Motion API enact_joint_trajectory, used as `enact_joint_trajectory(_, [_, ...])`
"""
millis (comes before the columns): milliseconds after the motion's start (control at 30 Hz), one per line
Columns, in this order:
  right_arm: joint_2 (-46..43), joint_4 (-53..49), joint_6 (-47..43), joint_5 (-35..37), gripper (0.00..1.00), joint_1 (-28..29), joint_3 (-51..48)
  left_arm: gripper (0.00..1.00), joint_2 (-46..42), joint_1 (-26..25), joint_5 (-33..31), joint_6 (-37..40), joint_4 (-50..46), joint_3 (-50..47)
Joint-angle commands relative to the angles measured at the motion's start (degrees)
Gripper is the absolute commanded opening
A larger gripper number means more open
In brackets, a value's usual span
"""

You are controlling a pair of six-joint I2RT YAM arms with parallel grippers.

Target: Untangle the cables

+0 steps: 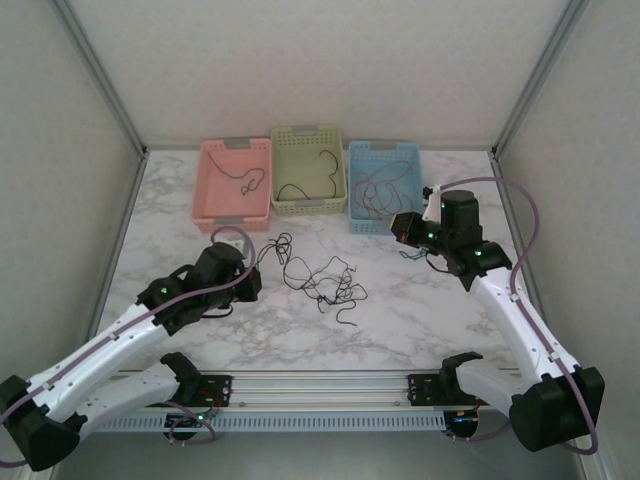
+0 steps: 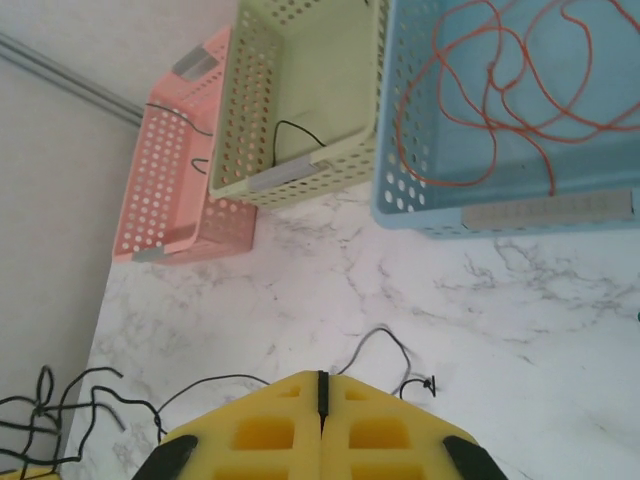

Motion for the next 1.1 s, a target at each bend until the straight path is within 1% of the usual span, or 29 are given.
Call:
enact_joint_trajectory(0, [0.88,6.31,1.91,-8.99,0.00,0.28,-1.35,0.00,-0.67,0.42,0.13,-0.06,-2.49,0.12])
enact_joint_trajectory(67, [1.80,8.64,1.63,-13.17,0.00,2.12,-1.11,0.00,-0.41,0.44,2.39,0.34,-0.54,0.13])
enact_joint_trajectory(100, [2.40,8.57,0.40,-13.56,0.00,3.90,-0.37,0.00,-0.18,0.43,3.09,0.57,0.43,0.18])
enact_joint_trajectory(133, [2.84,8.08,-0.95,-13.36,0.06,5.78,0.41,0.00,0.21,0.44,3.41,0.69,0.92,0.29])
enact_joint_trajectory(200, [4.36,6.27,-4.25,-11.54,0.21,10.48,2.62,0.00,1.59,0.40,3.57,0.94,1.52,1.14])
enact_joint_trajectory(267, [6.02,6.05,-5.49,-10.65,0.33,13.74,3.92,0.00,2.97,0.44,4.47,1.14,2.44,1.83])
enact_joint_trajectory(333, [7.41,6.50,-6.69,-9.70,0.41,16.78,5.06,0.00,4.33,0.44,6.09,1.21,4.00,1.92])
enact_joint_trajectory(400, [8.35,6.28,-10.27,-6.37,0.48,20.76,6.48,0.00,6.27,0.44,7.48,1.23,5.20,1.96])
enact_joint_trajectory(500, [10.20,5.30,-15.81,-3.93,0.55,24.07,8.83,0.00,8.47,0.36,8.67,1.41,6.22,2.14])
enact_joint_trajectory(667, [13.90,2.74,-23.75,-4.27,0.57,25.18,13.21,0.00,10.51,0.36,10.07,1.85,7.62,2.57])
enact_joint_trajectory(767, [16.19,1.71,-26.44,-6.58,0.58,25.37,16.43,0.00,11.44,0.36,10.54,2.11,7.81,3.25])
enact_joint_trajectory(1067, [25.56,-3.13,-28.54,-8.20,0.56,26.24,24.89,0.00,12.57,0.36,10.89,2.36,8.07,3.81])
